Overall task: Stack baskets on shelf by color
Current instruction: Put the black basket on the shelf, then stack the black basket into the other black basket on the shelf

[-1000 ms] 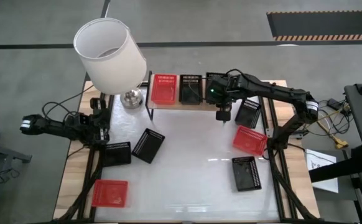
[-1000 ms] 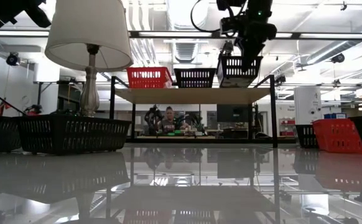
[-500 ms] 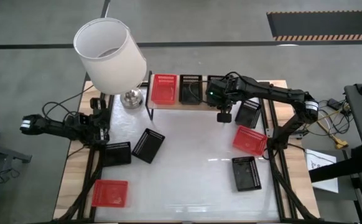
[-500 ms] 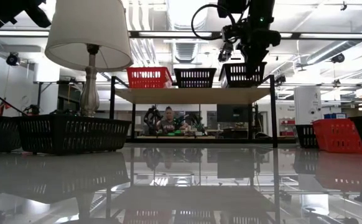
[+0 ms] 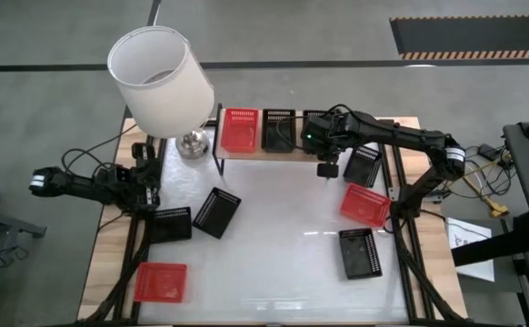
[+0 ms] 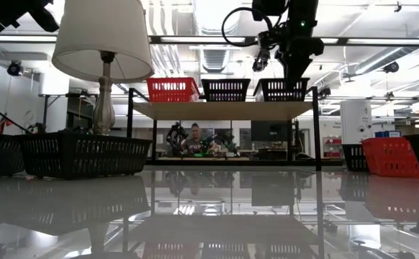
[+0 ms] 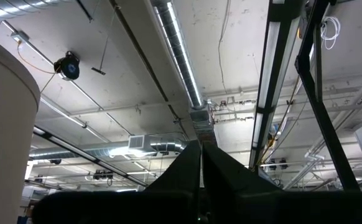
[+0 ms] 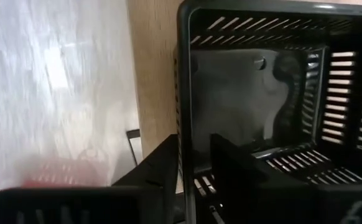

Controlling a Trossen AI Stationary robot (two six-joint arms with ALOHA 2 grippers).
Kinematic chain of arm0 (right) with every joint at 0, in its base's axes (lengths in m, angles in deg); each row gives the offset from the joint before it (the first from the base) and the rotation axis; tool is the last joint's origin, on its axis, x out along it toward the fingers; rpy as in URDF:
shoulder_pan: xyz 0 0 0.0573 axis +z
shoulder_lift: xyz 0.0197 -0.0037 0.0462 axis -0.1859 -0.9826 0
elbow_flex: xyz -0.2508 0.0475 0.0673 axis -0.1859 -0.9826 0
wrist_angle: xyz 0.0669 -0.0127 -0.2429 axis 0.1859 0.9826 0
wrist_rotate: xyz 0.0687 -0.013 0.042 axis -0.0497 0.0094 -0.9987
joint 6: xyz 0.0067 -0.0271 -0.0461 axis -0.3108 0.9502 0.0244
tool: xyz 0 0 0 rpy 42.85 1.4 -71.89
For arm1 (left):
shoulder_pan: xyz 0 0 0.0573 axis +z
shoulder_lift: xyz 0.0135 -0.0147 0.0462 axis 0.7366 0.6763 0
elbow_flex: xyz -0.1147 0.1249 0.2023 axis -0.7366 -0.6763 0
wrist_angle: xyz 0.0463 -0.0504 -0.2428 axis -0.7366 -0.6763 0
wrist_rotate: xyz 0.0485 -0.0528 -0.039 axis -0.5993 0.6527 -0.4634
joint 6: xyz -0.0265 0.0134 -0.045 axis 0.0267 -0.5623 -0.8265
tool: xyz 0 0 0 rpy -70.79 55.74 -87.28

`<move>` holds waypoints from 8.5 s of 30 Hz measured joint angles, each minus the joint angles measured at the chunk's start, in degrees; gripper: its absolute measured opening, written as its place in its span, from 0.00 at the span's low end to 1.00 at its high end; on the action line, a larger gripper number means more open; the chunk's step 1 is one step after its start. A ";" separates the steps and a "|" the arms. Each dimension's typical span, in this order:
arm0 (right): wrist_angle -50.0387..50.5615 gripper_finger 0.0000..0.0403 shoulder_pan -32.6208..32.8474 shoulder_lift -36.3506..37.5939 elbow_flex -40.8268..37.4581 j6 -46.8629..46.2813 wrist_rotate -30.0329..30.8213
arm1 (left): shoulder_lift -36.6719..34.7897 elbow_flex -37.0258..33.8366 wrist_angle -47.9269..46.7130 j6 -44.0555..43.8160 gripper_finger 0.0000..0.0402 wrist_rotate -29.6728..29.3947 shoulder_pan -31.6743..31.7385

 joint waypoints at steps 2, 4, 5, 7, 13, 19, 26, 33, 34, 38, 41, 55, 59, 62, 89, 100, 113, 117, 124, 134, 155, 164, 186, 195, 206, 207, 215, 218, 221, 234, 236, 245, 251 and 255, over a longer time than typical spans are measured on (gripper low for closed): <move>0.29 0.24 0.00 0.03 0.00 -0.12 0.00 | 0.00 0.00 0.00 0.00 0.00 0.01 0.00; 0.29 0.26 0.00 0.04 0.01 -0.77 -0.01 | 0.00 0.00 0.01 0.00 0.00 0.02 0.00; 0.51 0.27 0.00 0.04 0.10 -1.14 -0.02 | 0.00 0.00 0.00 0.00 0.00 0.00 0.00; 1.06 0.28 0.03 0.04 0.54 -1.61 0.00 | 0.00 0.00 0.00 0.00 0.00 0.00 0.00; 4.33 0.28 0.97 0.59 3.41 -5.43 -0.04 | 0.00 0.00 0.02 0.00 0.00 0.00 0.00; 4.54 0.25 5.37 2.92 5.14 -10.41 0.00 | -0.02 0.00 0.02 -0.04 0.00 0.00 0.00; -3.37 0.24 17.23 8.65 0.68 -16.79 2.68 | 1.04 0.14 -0.11 -0.22 0.00 7.35 0.00; -24.56 0.23 30.56 16.54 -13.81 -17.55 5.51 | 6.78 3.29 -0.57 -3.36 0.00 14.04 0.00; -27.96 0.22 32.00 17.45 -16.02 -17.21 6.26 | 8.06 3.68 -0.65 -3.81 0.00 14.18 0.00; -39.08 0.19 36.61 20.65 -24.39 -15.03 8.89 | 13.09 5.61 -0.82 -6.33 0.00 14.32 0.00; -46.60 0.17 38.91 22.74 -29.88 -13.73 10.30 | 16.89 7.78 -0.96 -9.57 0.00 14.32 0.00; -93.85 0.13 40.31 25.97 -53.32 5.85 8.16 | 33.80 18.11 -19.78 -20.95 0.00 14.27 -2.26; -102.55 0.10 35.77 27.53 -57.86 7.12 1.32 | 37.96 23.13 -26.50 -21.18 0.00 14.10 -3.43; -103.87 0.07 31.44 29.36 -59.31 5.63 -3.49 | 40.22 28.05 -34.97 -21.29 0.00 14.10 -4.24; -98.85 0.04 27.91 31.47 -60.76 -1.26 -9.18 | 60.67 61.33 -135.53 -29.25 0.00 5.03 -15.30; -97.37 0.04 27.91 31.47 -60.76 -2.19 -9.47 | 61.33 60.59 -134.27 -21.85 0.18 5.06 -15.28; -96.79 0.04 27.91 31.47 -60.76 -3.06 -9.62 | 61.40 51.14 -120.79 -18.05 0.30 8.90 -15.30; -96.80 0.04 27.91 31.47 -60.76 -3.06 -9.62 | 61.40 50.29 -120.23 -18.03 0.22 8.82 -15.26; -96.81 0.04 27.91 31.47 -60.76 -3.06 -9.64 | 61.40 50.22 -120.00 -18.10 0.02 8.59 -15.26; -92.13 0.04 27.91 33.74 -61.12 -4.26 -9.15 | 61.40 61.71 -120.49 -27.13 0.00 6.01 -15.32; -86.09 0.04 27.91 42.60 -63.58 -8.54 -9.60 | 68.63 94.66 -124.66 -5.53 0.00 -11.13 -12.32; -83.20 0.04 28.96 44.00 -63.73 -10.19 -9.62 | 79.27 112.01 -140.78 0.25 0.00 -20.70 -5.00; -79.72 0.04 29.18 46.18 -63.75 -12.52 -9.07 | 82.88 117.81 -135.99 3.37 0.00 -10.03 13.96; -79.72 0.04 29.18 46.18 -63.73 -12.50 -9.07 | 83.77 117.26 -132.29 2.98 0.00 -10.01 14.19; -79.03 0.04 29.18 46.16 -63.73 -13.11 -9.07 | 86.89 117.08 -133.69 2.89 0.00 -10.12 15.16; -78.91 0.04 29.18 46.18 -63.73 -13.11 -9.05 | 87.23 117.04 -133.41 2.90 0.00 -10.12 15.17; -78.69 0.04 29.18 46.16 -63.73 -13.11 -9.05 | 87.49 117.04 -132.98 2.91 0.00 -10.24 15.28; -78.44 0.04 29.18 46.18 -63.73 -13.11 -9.05 | 87.49 117.04 -132.98 2.91 0.00 -10.25 15.28; -78.40 0.04 29.18 46.18 -63.73 -13.40 -9.06 | 87.49 117.04 -132.95 2.89 0.01 -10.29 15.30; -78.29 0.04 29.18 46.16 -63.73 -13.53 -9.06 | 87.62 116.91 -132.47 2.93 0.17 -10.32 15.61; -78.28 0.04 29.18 46.16 -63.73 -13.53 -9.05 | 87.63 116.91 -132.45 2.94 0.19 -10.32 15.61; -77.71 0.04 29.16 46.16 -63.73 -13.51 -9.03 | 81.53 117.02 -136.71 0.31 0.20 -10.37 11.76; -78.69 0.04 29.16 46.16 -63.73 -12.90 -4.45 | 69.99 103.66 -127.23 -2.67 0.20 -9.13 3.97; -81.78 0.04 29.14 46.07 -63.73 -11.74 -0.55 | 60.09 86.22 -108.60 0.01 0.20 -8.84 -1.35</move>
